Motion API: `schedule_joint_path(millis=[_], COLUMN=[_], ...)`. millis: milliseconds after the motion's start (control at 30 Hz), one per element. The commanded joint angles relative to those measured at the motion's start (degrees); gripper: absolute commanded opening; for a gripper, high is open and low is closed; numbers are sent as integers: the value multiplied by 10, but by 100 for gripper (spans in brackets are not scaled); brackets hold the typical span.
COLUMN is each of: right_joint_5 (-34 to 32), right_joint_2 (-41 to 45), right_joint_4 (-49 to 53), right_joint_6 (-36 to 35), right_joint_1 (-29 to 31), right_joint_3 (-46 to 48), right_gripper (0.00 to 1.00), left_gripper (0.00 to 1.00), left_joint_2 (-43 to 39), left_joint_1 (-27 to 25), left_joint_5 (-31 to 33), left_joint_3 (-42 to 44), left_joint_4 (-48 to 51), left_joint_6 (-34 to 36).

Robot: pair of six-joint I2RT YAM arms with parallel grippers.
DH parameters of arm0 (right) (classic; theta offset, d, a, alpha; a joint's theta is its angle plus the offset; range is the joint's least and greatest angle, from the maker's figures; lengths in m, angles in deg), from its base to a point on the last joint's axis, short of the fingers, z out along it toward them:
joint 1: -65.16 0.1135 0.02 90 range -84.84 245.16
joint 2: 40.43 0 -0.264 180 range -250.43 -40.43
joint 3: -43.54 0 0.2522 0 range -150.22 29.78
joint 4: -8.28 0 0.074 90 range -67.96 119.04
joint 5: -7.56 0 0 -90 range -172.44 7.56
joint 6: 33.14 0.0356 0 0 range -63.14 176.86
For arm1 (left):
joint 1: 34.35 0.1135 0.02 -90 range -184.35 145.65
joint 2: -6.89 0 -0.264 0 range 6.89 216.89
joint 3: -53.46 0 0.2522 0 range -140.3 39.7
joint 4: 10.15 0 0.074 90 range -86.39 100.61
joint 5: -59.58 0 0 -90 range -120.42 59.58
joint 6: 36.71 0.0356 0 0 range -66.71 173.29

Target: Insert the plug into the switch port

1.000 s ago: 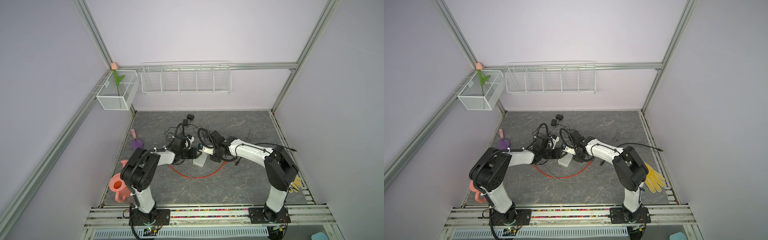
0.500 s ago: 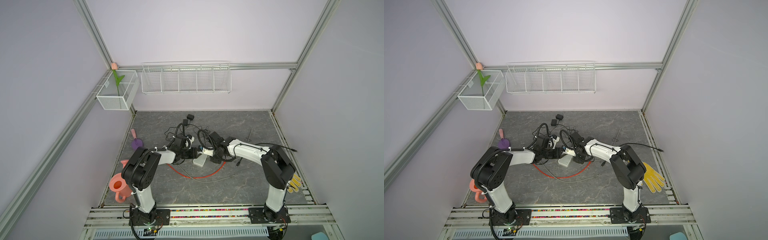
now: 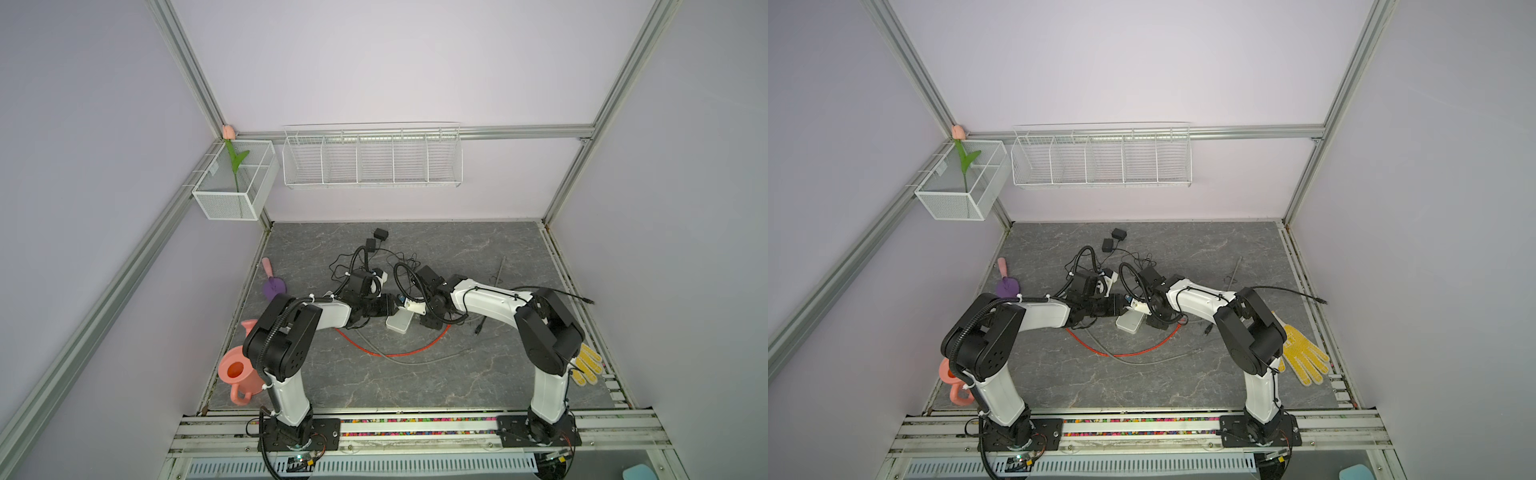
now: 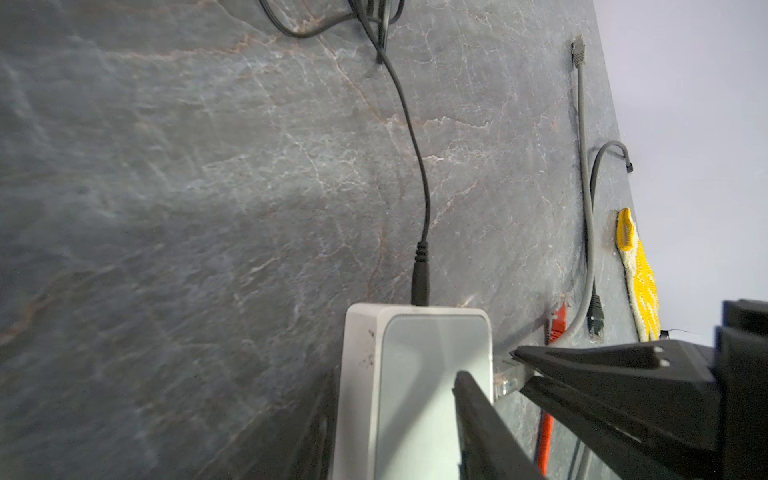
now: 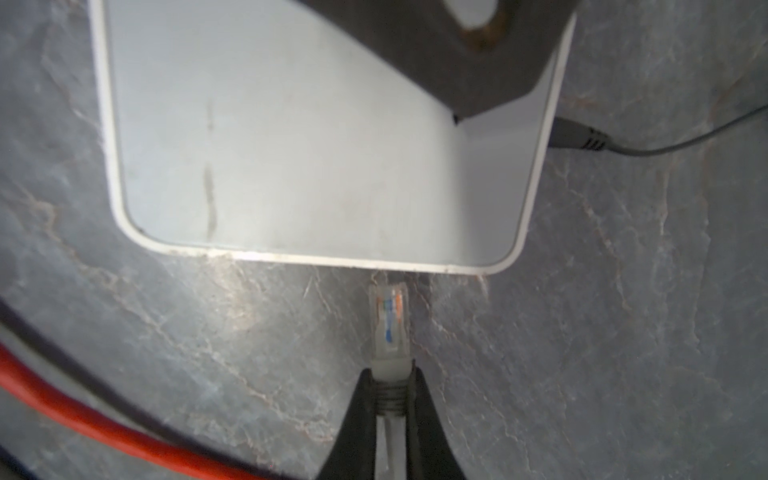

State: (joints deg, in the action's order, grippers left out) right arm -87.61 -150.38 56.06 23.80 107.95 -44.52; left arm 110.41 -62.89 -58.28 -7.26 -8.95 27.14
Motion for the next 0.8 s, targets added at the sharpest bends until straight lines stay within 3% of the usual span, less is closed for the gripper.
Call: schedule_joint_path(millis=[0, 767], right_joint_5=[-7, 2], right_joint_2=[-11, -38], right_joint_4=[9, 10], right_joint_6=[-8, -3], right_joint_1=[2, 7], right_joint_3=[-16, -36], right_gripper=[7, 7], left_gripper=[46, 46], left_joint_2=[9, 15], left_joint_1=[-1, -2], left_joint_5=[7, 5], left_joint_3=[6, 19], left_joint_4=[-16, -30], left_joint_6=[-6, -9])
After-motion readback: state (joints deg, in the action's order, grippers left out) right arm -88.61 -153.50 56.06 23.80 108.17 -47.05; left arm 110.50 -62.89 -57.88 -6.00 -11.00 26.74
